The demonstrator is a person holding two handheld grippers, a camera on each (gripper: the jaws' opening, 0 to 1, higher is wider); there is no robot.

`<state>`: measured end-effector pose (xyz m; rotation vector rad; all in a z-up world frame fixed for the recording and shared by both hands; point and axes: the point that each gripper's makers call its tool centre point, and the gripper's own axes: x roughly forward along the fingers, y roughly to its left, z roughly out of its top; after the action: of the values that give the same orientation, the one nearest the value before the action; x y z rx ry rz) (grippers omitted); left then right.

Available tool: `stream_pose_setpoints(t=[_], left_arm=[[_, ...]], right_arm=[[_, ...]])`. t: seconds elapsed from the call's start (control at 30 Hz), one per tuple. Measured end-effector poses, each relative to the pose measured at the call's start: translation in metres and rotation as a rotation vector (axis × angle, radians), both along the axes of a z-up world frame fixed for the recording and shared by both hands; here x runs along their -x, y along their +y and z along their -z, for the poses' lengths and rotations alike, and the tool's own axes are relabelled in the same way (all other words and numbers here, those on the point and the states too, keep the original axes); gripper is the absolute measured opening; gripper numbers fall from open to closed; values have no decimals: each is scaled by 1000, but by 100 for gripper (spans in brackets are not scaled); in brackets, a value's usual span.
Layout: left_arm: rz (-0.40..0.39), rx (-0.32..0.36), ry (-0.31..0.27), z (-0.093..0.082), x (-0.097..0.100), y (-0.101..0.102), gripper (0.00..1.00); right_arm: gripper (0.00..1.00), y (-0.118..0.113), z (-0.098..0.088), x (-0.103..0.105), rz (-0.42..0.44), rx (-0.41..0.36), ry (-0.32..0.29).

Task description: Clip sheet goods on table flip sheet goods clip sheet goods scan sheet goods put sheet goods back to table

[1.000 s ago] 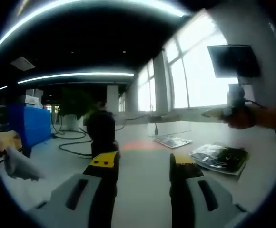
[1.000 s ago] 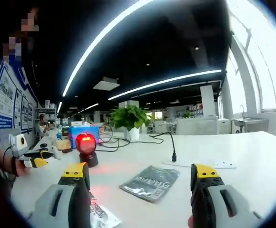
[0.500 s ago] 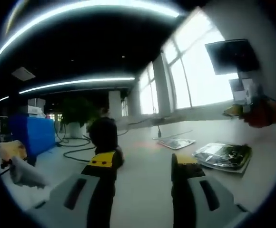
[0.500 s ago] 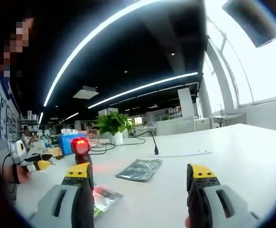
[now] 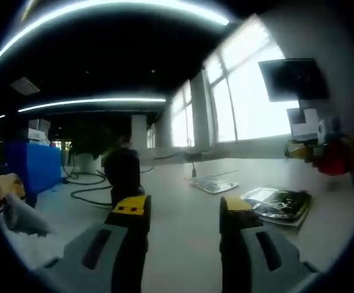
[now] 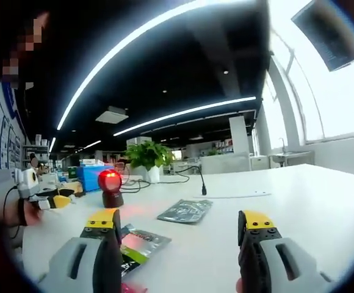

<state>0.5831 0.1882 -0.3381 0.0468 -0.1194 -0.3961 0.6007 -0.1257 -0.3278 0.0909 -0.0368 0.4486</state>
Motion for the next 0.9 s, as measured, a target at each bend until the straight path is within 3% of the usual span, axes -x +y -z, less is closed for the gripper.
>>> stream_pose_setpoints(t=[0.23,0.57,0.9], left_arm=[[16,-9,11,2,1,-4,38],[28,-11,-3,0,1,-5,36],[25,-19,-8,1,3,-5,36]], right_arm=[[69,12,-8,15,-6,16,-18],[66,45,-24,34,-78,-3,-51],[65,64,-18,36,-97,60,-59]])
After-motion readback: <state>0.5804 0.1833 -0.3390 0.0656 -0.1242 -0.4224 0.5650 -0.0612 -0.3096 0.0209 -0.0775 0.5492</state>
